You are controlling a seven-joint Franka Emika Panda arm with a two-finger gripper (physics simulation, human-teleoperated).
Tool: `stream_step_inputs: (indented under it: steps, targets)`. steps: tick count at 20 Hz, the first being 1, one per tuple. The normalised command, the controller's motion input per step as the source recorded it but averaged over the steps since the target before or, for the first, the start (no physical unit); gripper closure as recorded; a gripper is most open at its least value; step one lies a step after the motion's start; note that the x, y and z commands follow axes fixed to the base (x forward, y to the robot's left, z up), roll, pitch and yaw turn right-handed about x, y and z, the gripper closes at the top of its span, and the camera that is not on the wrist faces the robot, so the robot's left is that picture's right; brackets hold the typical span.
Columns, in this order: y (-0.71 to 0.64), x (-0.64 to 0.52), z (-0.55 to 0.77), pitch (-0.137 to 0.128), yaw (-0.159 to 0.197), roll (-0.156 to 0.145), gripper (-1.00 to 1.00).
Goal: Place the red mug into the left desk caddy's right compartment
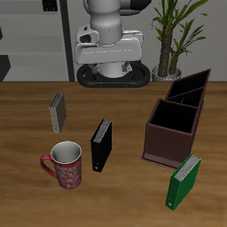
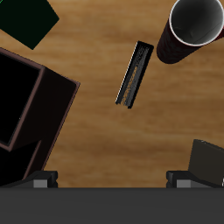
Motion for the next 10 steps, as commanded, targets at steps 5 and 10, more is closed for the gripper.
stream_step_inputs:
  steps: [5,10]
  targets:
    - [-0.30,0.35,0.14,-0.020,-0.028,-0.085,-1.00]
    - [-0.23,0.34,0.08,-0.010,0.008,-0.047,-1.00]
